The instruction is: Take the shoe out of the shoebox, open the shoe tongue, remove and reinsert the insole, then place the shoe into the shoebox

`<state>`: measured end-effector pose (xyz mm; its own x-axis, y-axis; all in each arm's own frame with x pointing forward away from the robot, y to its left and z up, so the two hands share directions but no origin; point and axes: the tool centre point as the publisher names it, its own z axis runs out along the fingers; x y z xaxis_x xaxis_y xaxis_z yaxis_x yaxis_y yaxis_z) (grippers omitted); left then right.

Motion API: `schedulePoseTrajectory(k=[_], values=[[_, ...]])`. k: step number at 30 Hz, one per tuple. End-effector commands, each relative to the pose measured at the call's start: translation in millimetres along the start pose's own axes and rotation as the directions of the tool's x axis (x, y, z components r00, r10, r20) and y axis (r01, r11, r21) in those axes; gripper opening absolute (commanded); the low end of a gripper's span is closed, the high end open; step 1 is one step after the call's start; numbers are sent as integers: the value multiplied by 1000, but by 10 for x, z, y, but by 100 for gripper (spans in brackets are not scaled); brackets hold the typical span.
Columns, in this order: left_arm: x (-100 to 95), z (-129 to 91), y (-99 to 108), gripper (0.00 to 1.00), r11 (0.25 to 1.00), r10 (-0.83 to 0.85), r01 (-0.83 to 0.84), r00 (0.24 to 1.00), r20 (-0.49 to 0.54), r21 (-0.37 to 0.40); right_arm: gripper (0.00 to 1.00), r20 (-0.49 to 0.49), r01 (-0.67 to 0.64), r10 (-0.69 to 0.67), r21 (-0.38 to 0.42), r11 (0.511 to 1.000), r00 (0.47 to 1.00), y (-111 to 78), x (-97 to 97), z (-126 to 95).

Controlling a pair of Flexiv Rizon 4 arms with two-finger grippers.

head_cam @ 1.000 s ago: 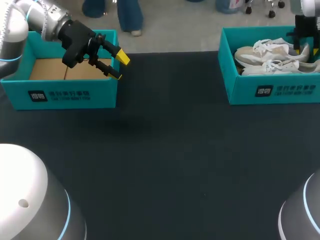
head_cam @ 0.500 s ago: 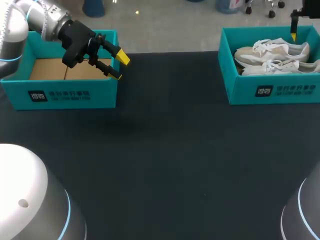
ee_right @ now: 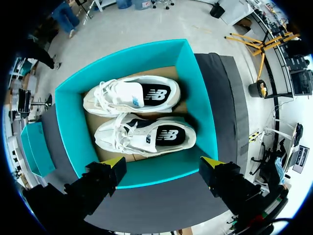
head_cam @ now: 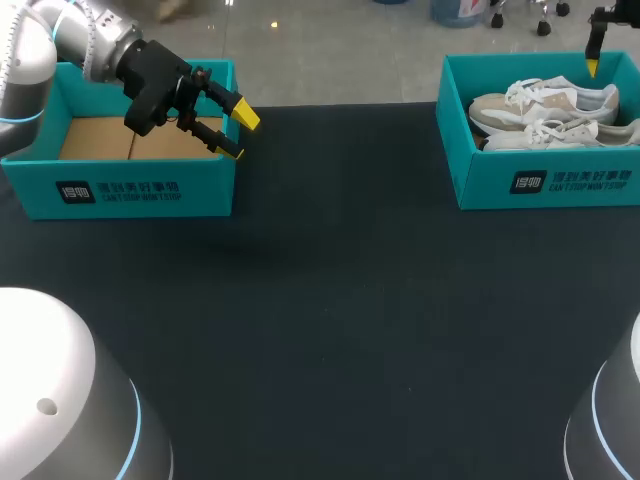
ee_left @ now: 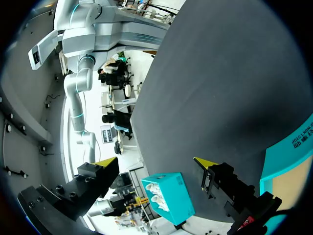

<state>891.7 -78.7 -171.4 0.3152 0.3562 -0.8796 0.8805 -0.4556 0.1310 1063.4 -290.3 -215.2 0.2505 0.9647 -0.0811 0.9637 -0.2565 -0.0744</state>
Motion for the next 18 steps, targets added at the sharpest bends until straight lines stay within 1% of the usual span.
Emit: schedulePoseTrajectory(k=[1,2,3,4,5,6,7,9,10,11,12,13,14,16,17,18], values=[[-1,-3,-3,100,1000,1,-1,1000,-4,1,100,-2,-2,1,-153,988,1000,-216,-7,9],[-1,-3,-3,100,1000,1,-1,1000,-4,1,100,-2,-2,1,-153,988,1000,-216,-7,9],[-45,-19,11,100,991,-128,129,992,21,-24,100,-2,-2,1,-153,988,1000,-216,-7,9],[-65,-29,16,100,980,-193,194,981,22,-44,100,-2,-2,1,-153,988,1000,-216,-7,9],[-90,-45,28,100,963,-255,257,966,27,-80,100,-2,-2,1,-153,988,1000,-216,-7,9],[-117,-61,35,100,928,-352,355,935,48,-108,100,6,13,-12,-160,987,1000,-259,7,17],[-147,-76,43,100,875,-452,458,889,73,-156,100,40,24,-17,-174,984,999,-313,33,37],[-182,-99,53,100,793,-573,579,814,90,-189,100,77,36,-22,-189,981,997,-370,65,67],[-190,-108,50,100,749,-628,634,772,97,-192,100,87,40,-23,-194,980,996,-398,81,80],[-197,-113,62,100,708,-669,677,734,117,-201,100,88,41,-24,-197,980,996,-422,94,94],[-191,-114,87,100,670,-700,707,703,126,-227,100,89,42,-25,-197,979,996,-437,102,110],[-180,-118,97,100,634,-736,740,667,116,-225,100,96,48,-30,-200,979,995,-457,114,126],[-175,-119,109,100,595,-766,770,630,128,-230,100,101,52,-32,-203,978,994,-472,125,133],[-151,-121,140,100,540,-810,808,575,117,-235,100,108,56,-35,-205,977,994,-502,146,154],[-138,-119,153,100,496,-836,835,534,128,-239,100,109,58,-36,-206,977,993,-515,154,168],[-114,-117,170,100,470,-851,845,511,122,-255,100,111,63,-41,-206,977,993,-536,161,185]])
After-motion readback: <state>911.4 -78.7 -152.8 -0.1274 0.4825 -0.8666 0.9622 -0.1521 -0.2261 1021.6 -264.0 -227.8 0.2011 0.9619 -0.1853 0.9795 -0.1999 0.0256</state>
